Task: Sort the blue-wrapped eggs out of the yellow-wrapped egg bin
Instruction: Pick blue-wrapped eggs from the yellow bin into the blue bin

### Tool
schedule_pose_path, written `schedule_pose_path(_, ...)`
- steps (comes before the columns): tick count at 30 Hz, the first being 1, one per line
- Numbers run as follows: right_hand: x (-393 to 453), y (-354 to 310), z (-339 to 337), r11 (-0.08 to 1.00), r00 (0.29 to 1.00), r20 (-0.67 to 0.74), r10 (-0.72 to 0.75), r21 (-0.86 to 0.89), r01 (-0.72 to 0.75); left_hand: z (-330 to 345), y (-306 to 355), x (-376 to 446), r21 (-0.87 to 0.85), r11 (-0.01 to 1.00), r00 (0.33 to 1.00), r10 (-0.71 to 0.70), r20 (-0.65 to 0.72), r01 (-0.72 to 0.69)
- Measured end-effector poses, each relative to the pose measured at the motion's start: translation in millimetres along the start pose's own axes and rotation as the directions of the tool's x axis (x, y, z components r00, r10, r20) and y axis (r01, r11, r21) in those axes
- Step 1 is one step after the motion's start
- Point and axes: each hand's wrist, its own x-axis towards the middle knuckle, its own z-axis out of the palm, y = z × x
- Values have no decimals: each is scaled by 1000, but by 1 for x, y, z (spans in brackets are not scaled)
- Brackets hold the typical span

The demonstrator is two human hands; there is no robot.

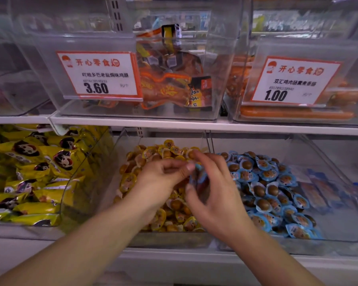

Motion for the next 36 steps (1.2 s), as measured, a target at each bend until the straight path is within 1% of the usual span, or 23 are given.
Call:
schedule_pose_path(3, -1, -1, -3, 1000, 997, 73, 6, 2, -6, 13, -6, -8, -116, 993, 998, -31, -62, 24)
schedule_pose_path(5, 1, 4, -10, 1000, 998, 62, -19, -17, 20, 14, -5, -9, -88, 996, 1000, -23, 5, 23)
schedule_pose_path(6, 1, 5, -14, 999, 999, 27, -33, -6, 33, 13, -3, -10, -34, 999, 999, 13, 51, -12)
schedule_pose_path(7, 3, 7, -18, 999, 999, -18, -27, 20, 27, 11, -2, -9, 63, 994, 993, 87, 75, -92)
schedule_pose_path(8, 5, 10, -23, 998, 997, -71, 13, 57, -9, 6, -4, -5, 211, 954, 976, 204, 70, -214)
schedule_pose_path(9, 9, 13, -29, 993, 988, -132, 76, 96, -64, -2, -6, 0, 382, 864, 942, 330, 62, -327)
schedule_pose_path(10, 14, 19, -35, 983, 970, -195, 147, 142, -120, -10, -8, 8, 542, 739, 898, 433, 73, -400)
schedule_pose_path(11, 20, 29, -42, 968, 948, -224, 225, 165, -191, -19, -11, 17, 671, 608, 874, 468, 130, -425)
schedule_pose_path(12, 26, 42, -49, 946, 928, -194, 319, 123, -300, -28, -17, 26, 784, 457, 880, 418, 227, -420)
schedule_pose_path(13, 31, 54, -56, 902, 899, -111, 424, -38, -430, -37, -27, 36, 866, 263, 889, 302, 344, -425)
schedule_pose_path(14, 33, 64, -60, 815, 849, -30, 528, -265, -516, -44, -38, 44, 891, 63, 888, 140, 438, -449)
schedule_pose_path(15, 32, 71, -61, 732, 810, -2, 586, -429, -530, -50, -49, 50, 865, -81, 869, -14, 495, -494)
schedule_pose_path(16, 30, 72, -57, 711, 816, -16, 578, -481, -513, -53, -57, 53, 829, -155, 842, -135, 522, -538)
schedule_pose_path(17, 27, 70, -52, 763, 853, -45, 520, -425, -487, -56, -63, 55, 811, -177, 827, -201, 525, -557)
schedule_pose_path(19, 20, 54, -38, 914, 935, -80, 346, -195, -355, -59, -69, 56, 806, -175, 820, -231, 524, -565)
schedule_pose_path(20, 17, 45, -30, 952, 957, -78, 278, -113, -286, -60, -68, 55, 794, -196, 813, -246, 528, -575)
schedule_pose_path(22, 9, 32, -15, 979, 983, -25, 182, -93, -183, -63, -63, 53, 757, -245, 792, -283, 542, -606)
schedule_pose_path(25, 1, 28, -3, 974, 984, 73, 163, -173, -148, -70, -52, 45, 791, -178, 800, -284, 528, -585)
schedule_pose_path(27, 2, 31, -2, 970, 982, 65, 177, -178, -163, -77, -44, 38, 830, -89, 808, -305, 504, -551)
schedule_pose_path(29, 3, 32, -3, 973, 985, 44, 168, -167, -158, -84, -38, 35, 863, -49, 822, -337, 459, -503)
schedule_pose_path(31, 3, 31, -2, 975, 986, 41, 162, -157, -154, -87, -37, 35, 885, -37, 845, -319, 429, -464)
schedule_pose_path(33, 2, 30, -1, 977, 985, 35, 166, -144, -160, -86, -44, 40, 908, -35, 886, -240, 398, -417)
schedule_pose_path(36, 3, 31, 0, 975, 985, 26, 169, -148, -163, -68, -60, 50, 940, -97, 942, -109, 316, -327)
